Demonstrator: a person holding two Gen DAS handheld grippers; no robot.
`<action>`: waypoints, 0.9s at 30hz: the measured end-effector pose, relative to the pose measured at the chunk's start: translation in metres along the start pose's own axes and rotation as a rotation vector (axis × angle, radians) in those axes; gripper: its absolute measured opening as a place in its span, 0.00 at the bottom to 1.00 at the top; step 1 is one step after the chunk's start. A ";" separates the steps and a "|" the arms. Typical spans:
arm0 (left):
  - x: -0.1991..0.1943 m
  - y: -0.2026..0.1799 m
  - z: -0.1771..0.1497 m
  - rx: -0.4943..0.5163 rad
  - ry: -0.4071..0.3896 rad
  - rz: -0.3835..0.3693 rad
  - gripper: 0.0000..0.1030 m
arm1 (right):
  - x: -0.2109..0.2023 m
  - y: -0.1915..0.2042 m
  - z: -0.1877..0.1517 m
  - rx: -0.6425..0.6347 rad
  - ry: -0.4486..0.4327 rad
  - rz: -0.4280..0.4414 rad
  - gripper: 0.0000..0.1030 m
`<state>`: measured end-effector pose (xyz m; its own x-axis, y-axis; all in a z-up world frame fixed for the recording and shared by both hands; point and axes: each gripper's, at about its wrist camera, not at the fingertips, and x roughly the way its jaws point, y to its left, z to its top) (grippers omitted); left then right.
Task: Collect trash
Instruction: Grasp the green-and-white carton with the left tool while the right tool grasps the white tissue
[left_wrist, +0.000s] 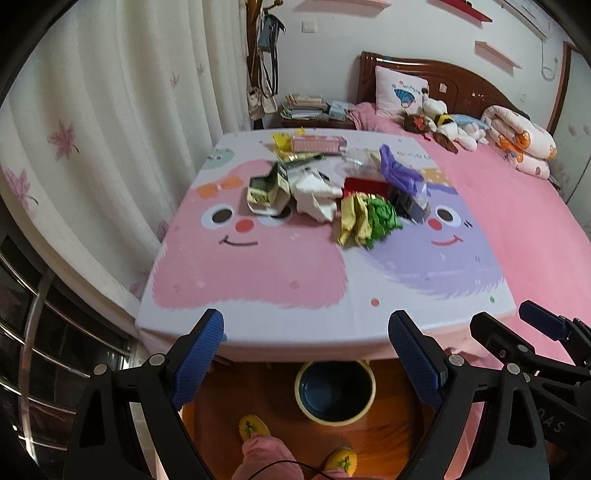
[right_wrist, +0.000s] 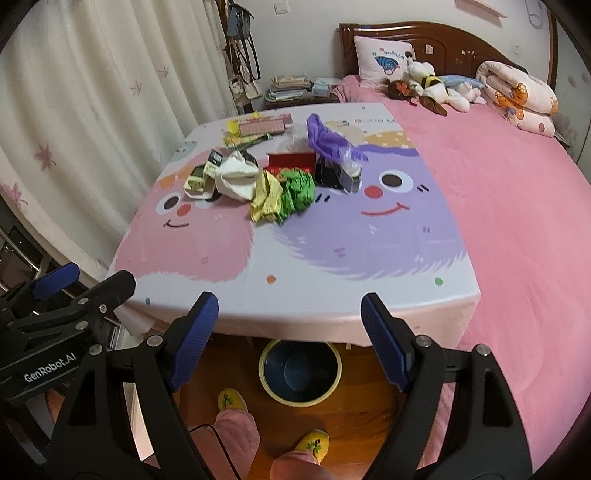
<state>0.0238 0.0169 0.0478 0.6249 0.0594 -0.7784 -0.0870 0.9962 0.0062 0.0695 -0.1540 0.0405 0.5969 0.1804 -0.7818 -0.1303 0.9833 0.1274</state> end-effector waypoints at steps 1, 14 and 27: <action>-0.001 0.001 0.003 0.004 0.000 0.009 0.90 | 0.000 0.001 0.002 -0.001 -0.003 0.003 0.76; 0.042 0.064 0.073 -0.018 0.029 -0.003 0.90 | 0.042 0.026 0.065 -0.017 -0.020 -0.005 0.75; 0.162 0.156 0.178 0.064 0.153 -0.080 0.90 | 0.179 0.123 0.147 -0.200 0.089 -0.084 0.75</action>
<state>0.2495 0.1936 0.0341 0.5018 -0.0262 -0.8646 0.0114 0.9997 -0.0237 0.2770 0.0028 0.0056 0.5416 0.0861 -0.8362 -0.2427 0.9684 -0.0575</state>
